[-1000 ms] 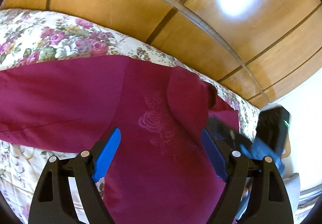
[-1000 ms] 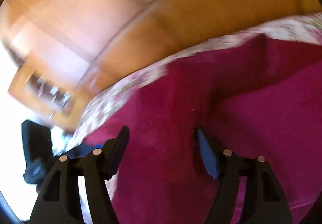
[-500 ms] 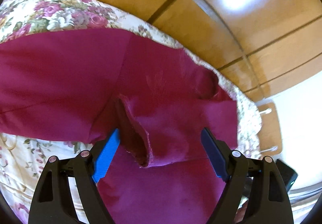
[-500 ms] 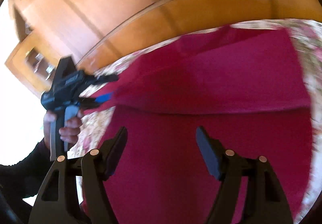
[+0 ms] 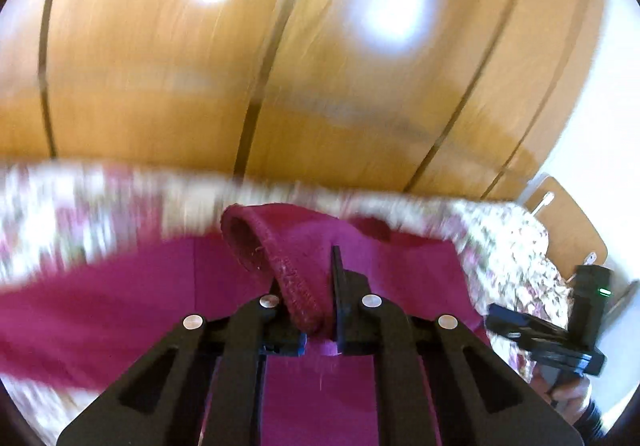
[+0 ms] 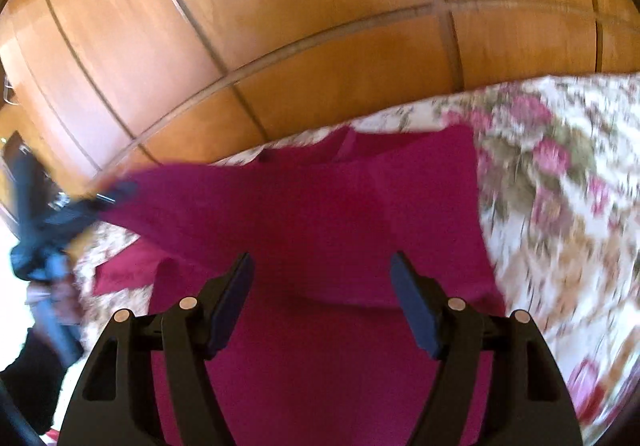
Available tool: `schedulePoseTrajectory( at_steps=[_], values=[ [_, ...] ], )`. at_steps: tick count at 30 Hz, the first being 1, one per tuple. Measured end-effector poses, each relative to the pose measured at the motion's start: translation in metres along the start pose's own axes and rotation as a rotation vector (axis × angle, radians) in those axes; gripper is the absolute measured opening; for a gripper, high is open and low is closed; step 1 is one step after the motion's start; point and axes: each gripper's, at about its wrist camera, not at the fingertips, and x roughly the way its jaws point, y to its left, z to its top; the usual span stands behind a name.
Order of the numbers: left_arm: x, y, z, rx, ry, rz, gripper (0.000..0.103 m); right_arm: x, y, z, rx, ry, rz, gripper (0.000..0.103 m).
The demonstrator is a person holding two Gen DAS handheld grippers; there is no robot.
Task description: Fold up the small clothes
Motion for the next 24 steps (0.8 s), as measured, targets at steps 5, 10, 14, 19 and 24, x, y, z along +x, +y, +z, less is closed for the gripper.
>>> schedulePoseTrajectory(
  at_steps=[5, 10, 14, 19, 24],
  values=[
    [0.045, 0.017, -0.015, 0.041, 0.164, 0.127, 0.009, 0.055, -0.012, -0.008, 0.001, 0.107, -0.154, 0.068],
    [0.082, 0.071, -0.055, -0.078, 0.337, 0.313, 0.024, 0.069, -0.026, -0.033, 0.019, 0.101, -0.189, 0.068],
    [0.047, 0.088, -0.050, -0.180, 0.197, 0.318, 0.025, 0.069, -0.024, -0.043, -0.015, 0.059, -0.211, 0.072],
    [0.039, 0.043, -0.035, 0.008, 0.133, 0.249, 0.025, 0.071, -0.018, -0.046, -0.051, 0.053, -0.255, 0.074],
    [0.113, 0.055, -0.056, -0.031, 0.371, 0.302, 0.025, 0.070, -0.019, -0.048, -0.056, 0.050, -0.264, 0.075]
  ],
)
